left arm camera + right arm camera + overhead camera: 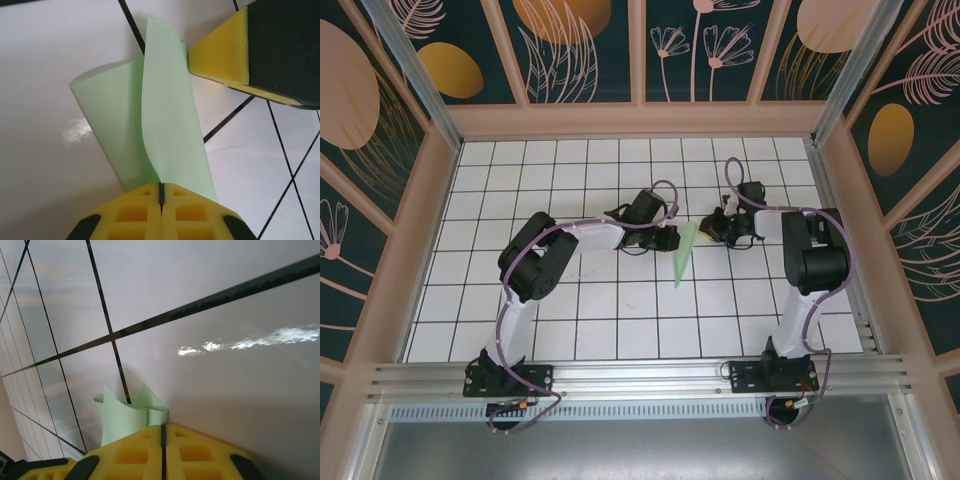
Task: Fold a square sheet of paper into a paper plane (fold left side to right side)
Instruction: Fold the wing for the fifth time at the center of the table.
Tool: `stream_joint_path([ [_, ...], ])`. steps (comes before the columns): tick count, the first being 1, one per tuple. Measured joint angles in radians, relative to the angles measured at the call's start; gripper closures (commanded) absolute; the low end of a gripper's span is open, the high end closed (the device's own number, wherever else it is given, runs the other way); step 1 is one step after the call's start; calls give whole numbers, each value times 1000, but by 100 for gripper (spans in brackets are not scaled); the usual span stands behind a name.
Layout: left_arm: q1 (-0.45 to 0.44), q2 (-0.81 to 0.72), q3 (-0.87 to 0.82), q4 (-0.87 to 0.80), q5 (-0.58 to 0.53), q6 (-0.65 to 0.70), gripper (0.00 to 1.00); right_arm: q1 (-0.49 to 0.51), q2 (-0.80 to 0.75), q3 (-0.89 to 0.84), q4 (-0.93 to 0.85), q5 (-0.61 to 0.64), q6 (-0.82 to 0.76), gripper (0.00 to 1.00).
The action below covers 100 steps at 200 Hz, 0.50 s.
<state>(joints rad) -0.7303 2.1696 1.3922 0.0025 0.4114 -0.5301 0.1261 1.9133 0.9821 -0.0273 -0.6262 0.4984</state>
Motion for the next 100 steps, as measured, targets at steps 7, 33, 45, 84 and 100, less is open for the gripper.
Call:
stream_joint_path([
  [7, 2, 5, 6, -1, 0, 4, 96, 0, 1, 1, -1, 0, -3, 90],
  [33, 5, 27, 31, -6, 0, 14, 96, 0, 2, 5, -7, 0, -4, 90],
  [45, 5, 35, 35, -6, 0, 16, 95, 1, 2, 5, -8, 0, -5, 90],
  [84, 5, 40, 39, -6, 2, 19, 95, 1, 3, 6, -8, -2, -16, 88],
  [100, 5, 42, 39, -6, 4, 18, 95, 1, -4, 6, -12, 2, -22, 86],
])
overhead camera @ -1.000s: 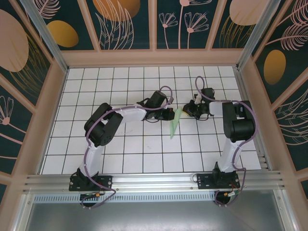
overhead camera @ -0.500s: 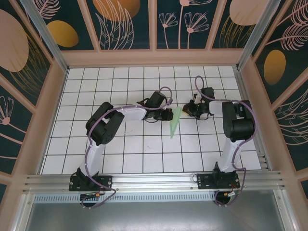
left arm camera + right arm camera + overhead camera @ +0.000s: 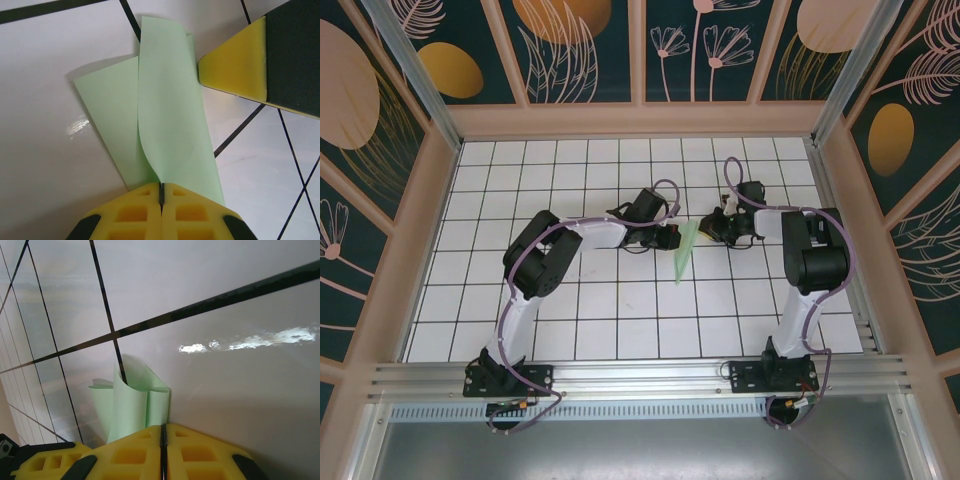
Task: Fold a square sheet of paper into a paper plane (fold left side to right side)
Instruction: Fold the wing for the fifth time at the center of the table.
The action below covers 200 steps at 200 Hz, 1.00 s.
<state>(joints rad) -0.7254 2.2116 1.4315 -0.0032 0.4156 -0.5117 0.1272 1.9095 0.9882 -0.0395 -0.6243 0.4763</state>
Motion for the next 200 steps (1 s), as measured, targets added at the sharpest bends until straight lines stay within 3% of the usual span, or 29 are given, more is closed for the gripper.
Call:
stream_joint_path([
  [65, 0, 4, 3, 1, 4, 0, 95, -2, -140, -35, -2, -13, 12, 87],
  [118, 0, 8, 11, 0, 4, 0, 96, 91, -130, -79, 51, -66, 80, 88],
  [200, 0, 11, 14, 0, 2, 0, 99, 95, -77, -106, 90, -75, 103, 88],
])
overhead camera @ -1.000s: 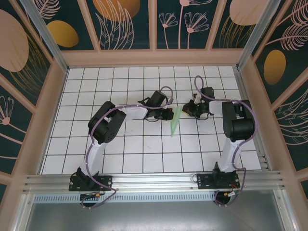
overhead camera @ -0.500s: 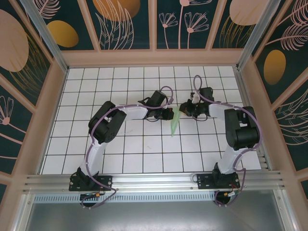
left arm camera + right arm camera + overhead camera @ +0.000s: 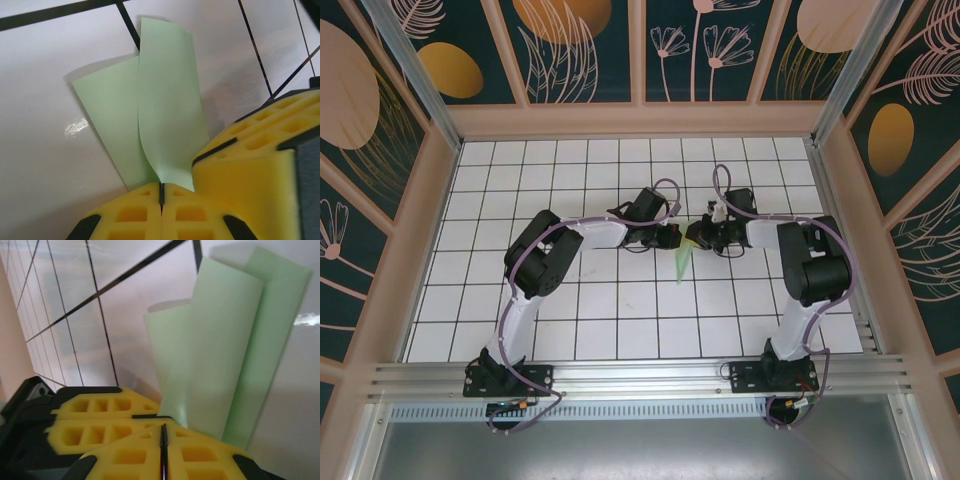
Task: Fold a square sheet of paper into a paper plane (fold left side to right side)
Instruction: Fold the wing for the fifth time at the center of the table.
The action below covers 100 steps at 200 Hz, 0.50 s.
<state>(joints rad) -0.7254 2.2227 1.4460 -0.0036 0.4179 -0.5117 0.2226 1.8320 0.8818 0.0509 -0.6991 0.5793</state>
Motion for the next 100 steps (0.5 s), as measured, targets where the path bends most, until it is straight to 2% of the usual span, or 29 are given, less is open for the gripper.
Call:
stream_joint_path([
  [100, 0, 0, 2, 0, -18, -1, 100, 0, 21, -18, 25, 21, 0, 88],
])
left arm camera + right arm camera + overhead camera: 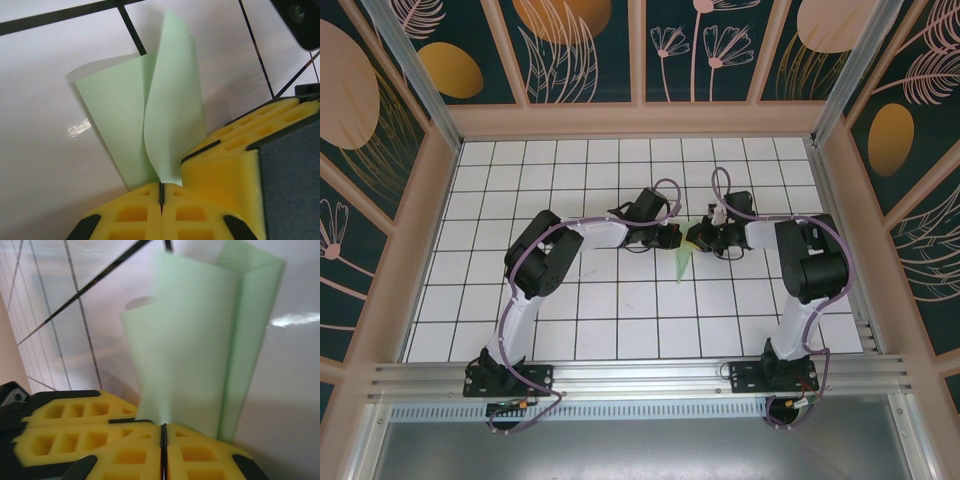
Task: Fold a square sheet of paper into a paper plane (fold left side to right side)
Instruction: Fold the wing for the fifth time at the center of the table.
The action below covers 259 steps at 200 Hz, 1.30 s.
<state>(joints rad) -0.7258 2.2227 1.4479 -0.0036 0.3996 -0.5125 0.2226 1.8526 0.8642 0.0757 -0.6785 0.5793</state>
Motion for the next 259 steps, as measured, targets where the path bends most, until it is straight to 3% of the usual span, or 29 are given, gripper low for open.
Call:
stream_joint_path([
  [57, 0, 0, 0, 0, 0, 0, 100, 0, 3, -5, 5, 5, 0, 88],
  [86, 0, -5, -10, 9, -3, -3, 84, 0, 4, -6, 4, 8, -1, 88],
  [132, 0, -99, -114, 8, -70, -16, 68, 0, 9, -5, 4, 4, -1, 88],
  [166, 1, -224, -209, 8, -103, -30, 68, -1, 9, -5, 4, 3, -1, 88],
  [202, -7, -374, -331, 85, -56, -96, 67, -1, 9, -5, 4, 3, -1, 88],
  [259, -129, -357, -319, 198, 13, -180, 67, -1, 9, -3, 2, 3, -1, 88],
])
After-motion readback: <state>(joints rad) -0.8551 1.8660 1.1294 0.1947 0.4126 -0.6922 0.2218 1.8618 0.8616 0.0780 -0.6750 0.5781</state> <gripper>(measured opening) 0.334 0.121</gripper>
